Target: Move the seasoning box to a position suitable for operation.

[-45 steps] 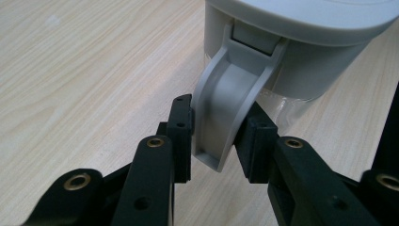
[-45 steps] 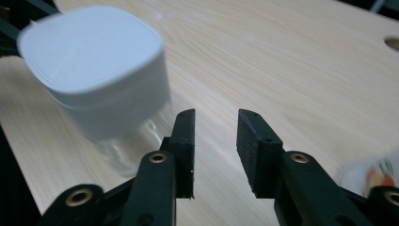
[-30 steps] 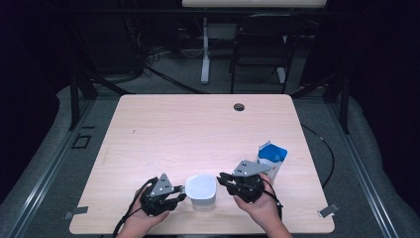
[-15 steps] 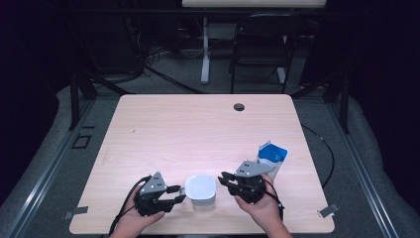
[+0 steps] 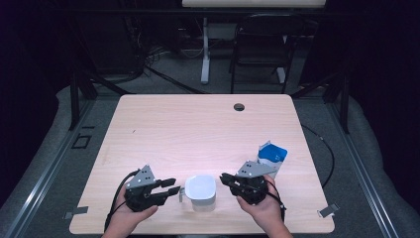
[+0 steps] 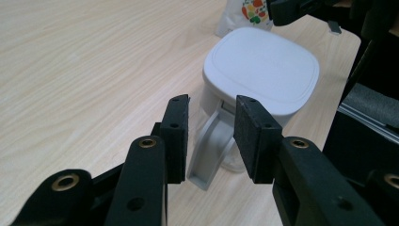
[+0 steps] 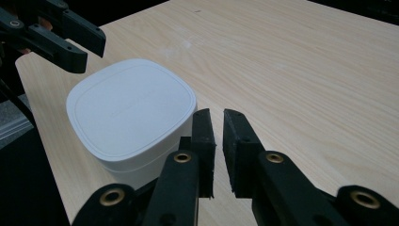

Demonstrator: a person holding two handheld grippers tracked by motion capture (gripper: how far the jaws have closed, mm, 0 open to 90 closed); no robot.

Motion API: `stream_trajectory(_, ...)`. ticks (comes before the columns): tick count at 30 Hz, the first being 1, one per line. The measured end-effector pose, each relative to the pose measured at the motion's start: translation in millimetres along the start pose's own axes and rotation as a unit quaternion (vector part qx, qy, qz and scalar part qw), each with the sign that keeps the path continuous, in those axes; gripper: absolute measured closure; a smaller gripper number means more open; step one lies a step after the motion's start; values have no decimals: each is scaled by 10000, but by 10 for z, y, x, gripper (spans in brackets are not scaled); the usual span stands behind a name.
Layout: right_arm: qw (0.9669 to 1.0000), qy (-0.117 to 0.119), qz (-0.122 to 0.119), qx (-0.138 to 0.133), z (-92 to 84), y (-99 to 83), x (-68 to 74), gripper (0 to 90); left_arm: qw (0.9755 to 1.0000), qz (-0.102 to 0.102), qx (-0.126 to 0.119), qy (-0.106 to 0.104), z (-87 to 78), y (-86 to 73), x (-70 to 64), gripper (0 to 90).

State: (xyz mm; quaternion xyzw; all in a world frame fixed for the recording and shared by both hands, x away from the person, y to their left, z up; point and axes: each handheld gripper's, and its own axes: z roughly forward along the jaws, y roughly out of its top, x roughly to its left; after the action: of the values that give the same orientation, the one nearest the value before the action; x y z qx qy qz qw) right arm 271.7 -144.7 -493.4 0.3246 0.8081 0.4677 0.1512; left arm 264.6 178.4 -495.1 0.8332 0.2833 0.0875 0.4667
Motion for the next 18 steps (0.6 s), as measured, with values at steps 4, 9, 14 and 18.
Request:
stream_trajectory(4,10000,-24,42,-8,-5,1,-4,838,10000,33,37,-22,22,67,-43,748)
stream_trajectory(9,9997,121,192,-15,-8,-4,-12,800,9999,82,70,1,46,122,-80,817)
stream_trajectory(14,9999,7,91,63,-15,-3,8,744,9999,108,17,-45,68,187,-119,884)
stream_trajectory(18,9999,-42,94,38,-8,-9,20,650,9998,150,43,-76,98,232,-145,900)
